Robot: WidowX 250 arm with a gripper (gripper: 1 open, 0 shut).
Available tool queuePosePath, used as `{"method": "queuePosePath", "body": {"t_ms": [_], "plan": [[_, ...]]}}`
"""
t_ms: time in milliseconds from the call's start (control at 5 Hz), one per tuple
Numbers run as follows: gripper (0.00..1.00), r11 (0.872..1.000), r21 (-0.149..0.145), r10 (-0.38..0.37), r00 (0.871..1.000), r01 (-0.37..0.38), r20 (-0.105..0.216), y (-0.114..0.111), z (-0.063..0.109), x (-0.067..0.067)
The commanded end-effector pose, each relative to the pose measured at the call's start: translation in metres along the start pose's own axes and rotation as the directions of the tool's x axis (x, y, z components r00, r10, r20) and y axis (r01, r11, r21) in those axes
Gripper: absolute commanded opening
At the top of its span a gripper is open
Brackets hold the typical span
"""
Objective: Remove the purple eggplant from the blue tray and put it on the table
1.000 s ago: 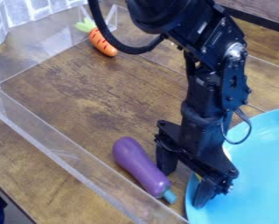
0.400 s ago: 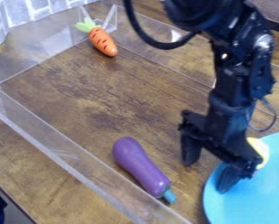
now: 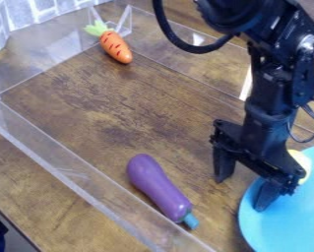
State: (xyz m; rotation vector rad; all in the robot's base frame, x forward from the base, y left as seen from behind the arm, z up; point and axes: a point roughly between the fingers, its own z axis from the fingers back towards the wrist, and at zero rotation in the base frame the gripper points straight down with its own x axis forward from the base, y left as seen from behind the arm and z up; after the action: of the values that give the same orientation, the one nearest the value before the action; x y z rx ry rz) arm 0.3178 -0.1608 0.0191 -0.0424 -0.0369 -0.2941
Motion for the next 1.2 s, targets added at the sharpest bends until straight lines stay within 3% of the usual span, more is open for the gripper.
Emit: {"method": "queuePosePath", "body": {"t_ms": [0, 400, 600, 1000], "plan": [[1.00, 0.999, -0.007, -0.038, 0.999, 0.038, 0.001, -0.013, 0.000, -0.001], [1.00, 0.989, -0.011, -0.149, 0.989, 0.149, -0.001, -0.020, -0.002, 0.015], [1.00, 0.995, -0.003, -0.099, 0.995, 0.099, 0.003, -0.014, -0.002, 0.018], [1.00, 0.999, 0.014, -0.036, 0.999, 0.036, 0.010, -0.012, 0.007, 0.007]]}}
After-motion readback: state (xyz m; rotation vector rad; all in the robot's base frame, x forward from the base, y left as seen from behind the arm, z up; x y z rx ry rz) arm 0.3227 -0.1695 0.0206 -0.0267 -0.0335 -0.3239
